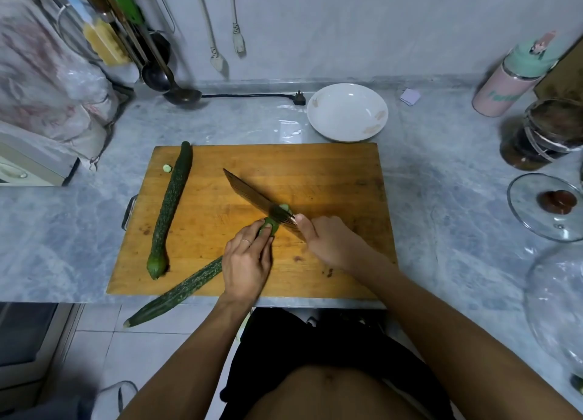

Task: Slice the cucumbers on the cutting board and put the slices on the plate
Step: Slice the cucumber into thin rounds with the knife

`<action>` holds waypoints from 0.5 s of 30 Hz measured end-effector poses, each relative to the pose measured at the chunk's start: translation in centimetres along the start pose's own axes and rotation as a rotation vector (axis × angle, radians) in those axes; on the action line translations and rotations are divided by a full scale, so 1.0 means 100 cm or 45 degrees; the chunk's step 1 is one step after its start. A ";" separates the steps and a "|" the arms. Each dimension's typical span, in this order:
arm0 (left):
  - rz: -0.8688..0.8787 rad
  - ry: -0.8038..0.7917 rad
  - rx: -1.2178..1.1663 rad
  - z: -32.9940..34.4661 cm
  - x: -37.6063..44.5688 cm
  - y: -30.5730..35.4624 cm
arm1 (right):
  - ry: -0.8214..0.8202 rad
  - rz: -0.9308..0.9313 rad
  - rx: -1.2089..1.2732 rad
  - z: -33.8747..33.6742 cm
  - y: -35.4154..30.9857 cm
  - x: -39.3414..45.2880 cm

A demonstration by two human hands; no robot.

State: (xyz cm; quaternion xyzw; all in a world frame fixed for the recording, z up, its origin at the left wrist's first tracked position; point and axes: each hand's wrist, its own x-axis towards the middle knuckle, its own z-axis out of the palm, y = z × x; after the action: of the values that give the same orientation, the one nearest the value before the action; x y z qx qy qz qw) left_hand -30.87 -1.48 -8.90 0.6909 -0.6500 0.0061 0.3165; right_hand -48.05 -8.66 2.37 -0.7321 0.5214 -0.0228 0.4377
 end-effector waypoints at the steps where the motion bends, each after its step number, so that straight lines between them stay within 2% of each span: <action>1: -0.011 -0.009 -0.016 0.002 -0.001 0.000 | 0.004 -0.002 0.023 -0.002 0.000 -0.002; 5: -0.019 -0.020 -0.043 0.004 -0.003 -0.002 | -0.017 -0.077 -0.079 0.002 -0.001 -0.016; 15: -0.015 0.034 -0.061 0.005 -0.003 0.000 | 0.088 -0.134 -0.269 0.008 0.003 -0.036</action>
State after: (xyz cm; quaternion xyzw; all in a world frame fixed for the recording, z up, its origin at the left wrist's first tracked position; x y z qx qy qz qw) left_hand -31.15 -1.39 -9.42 0.6867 -0.6416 -0.0020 0.3418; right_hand -49.50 -5.34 3.16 -0.7994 0.4964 -0.0157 0.3381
